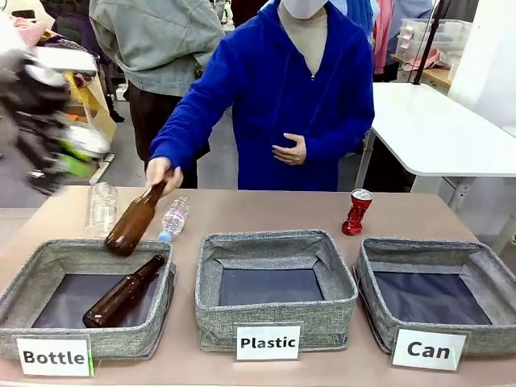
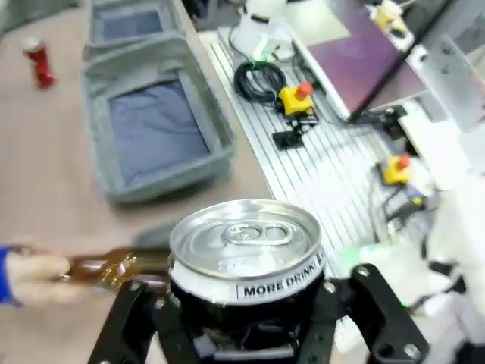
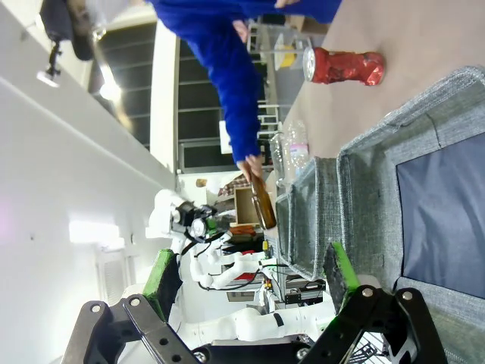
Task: Sort the can waste into the basket.
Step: Pick up the can waste from the table and place it in the right Fabric basket.
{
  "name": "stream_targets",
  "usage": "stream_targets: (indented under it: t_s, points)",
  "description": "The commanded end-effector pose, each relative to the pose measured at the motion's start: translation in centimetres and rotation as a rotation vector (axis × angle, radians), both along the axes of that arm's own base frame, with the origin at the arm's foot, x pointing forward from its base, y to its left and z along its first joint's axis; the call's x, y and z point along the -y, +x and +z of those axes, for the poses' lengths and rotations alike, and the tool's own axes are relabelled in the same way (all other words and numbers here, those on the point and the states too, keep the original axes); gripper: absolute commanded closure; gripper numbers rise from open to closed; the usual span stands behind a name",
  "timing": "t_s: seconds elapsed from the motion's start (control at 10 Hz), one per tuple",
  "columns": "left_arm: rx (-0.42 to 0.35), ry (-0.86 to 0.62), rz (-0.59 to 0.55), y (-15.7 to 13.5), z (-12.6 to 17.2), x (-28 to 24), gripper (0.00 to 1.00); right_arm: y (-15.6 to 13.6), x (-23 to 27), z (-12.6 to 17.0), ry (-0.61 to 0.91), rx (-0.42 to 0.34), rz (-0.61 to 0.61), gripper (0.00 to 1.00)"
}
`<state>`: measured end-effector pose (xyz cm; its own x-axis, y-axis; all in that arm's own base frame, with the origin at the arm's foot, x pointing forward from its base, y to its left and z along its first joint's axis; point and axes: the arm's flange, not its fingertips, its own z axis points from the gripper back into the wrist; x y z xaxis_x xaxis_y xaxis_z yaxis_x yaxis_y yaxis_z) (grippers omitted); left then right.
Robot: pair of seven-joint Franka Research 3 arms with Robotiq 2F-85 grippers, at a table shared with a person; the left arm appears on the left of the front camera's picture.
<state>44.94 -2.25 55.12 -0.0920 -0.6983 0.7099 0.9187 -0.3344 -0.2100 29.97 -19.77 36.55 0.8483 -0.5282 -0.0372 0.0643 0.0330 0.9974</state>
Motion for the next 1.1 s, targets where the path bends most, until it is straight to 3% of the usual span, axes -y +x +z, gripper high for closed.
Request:
stream_targets:
  t_s: [0.0, 0.1, 0.4, 0.5, 0.7, 1.0]
  points:
    - [0.114, 0.078, 0.116, -5.6, 3.3, -13.1, 1.0, 0.1, 0.0, 0.2, 0.01, 0.019, -0.005, 0.0]
    - [0.202, 0.077, -0.009, -9.0, 2.9, -17.3, 1.0, 0.1, 0.0, 0.2, 0.01, 0.019, -0.005, 0.0]
    - [0.299, -0.099, 0.116, -15.5, -0.9, -24.3, 1.0, 0.1, 0.0, 0.2, 0.01, 0.019, -0.005, 0.0]
    - [0.297, -0.148, 0.166, -16.1, -2.1, -25.6, 1.0, 0.1, 0.0, 0.2, 0.01, 0.019, -0.005, 0.0]
    - [0.323, -0.186, 0.163, -17.0, -1.9, -25.5, 1.0, 0.1, 0.0, 0.2, 0.01, 0.019, -0.005, 0.0]
    - [0.283, -0.141, 0.184, -14.2, 0.6, -19.3, 1.0, 0.1, 0.0, 0.2, 0.01, 0.019, -0.005, 0.0]
